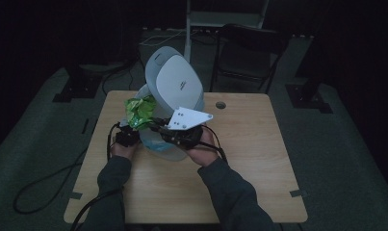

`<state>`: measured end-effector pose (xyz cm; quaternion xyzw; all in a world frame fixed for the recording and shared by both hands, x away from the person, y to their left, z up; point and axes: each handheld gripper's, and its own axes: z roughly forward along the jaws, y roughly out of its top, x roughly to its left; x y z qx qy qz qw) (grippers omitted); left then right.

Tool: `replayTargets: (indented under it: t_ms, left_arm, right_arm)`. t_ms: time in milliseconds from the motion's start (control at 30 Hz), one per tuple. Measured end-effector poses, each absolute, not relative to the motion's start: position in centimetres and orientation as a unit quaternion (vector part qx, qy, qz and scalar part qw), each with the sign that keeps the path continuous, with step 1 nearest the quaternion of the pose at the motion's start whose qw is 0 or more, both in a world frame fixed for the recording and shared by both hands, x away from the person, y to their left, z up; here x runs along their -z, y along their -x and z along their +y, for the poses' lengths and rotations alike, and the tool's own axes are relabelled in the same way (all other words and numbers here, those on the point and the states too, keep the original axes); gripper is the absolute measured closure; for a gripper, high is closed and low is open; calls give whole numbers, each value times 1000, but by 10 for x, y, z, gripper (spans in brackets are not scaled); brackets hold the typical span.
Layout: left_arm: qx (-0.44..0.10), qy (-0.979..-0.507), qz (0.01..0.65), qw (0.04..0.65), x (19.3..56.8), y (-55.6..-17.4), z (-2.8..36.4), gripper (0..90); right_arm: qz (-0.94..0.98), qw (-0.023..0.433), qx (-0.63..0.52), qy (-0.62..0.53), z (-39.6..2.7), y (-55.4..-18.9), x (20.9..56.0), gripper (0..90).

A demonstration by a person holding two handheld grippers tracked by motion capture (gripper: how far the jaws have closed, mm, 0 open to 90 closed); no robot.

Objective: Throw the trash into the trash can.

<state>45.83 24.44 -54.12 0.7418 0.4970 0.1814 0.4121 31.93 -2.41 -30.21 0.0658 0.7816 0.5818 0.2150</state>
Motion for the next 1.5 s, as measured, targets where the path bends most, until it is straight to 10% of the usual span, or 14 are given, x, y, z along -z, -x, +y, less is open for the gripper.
replayTargets:
  t_ms: [1500]
  left_arm:
    - [-182,-742,497,412,541,-458,244,900]
  right_arm:
    - [786,300,-529,-109,-13,-322,313,820]
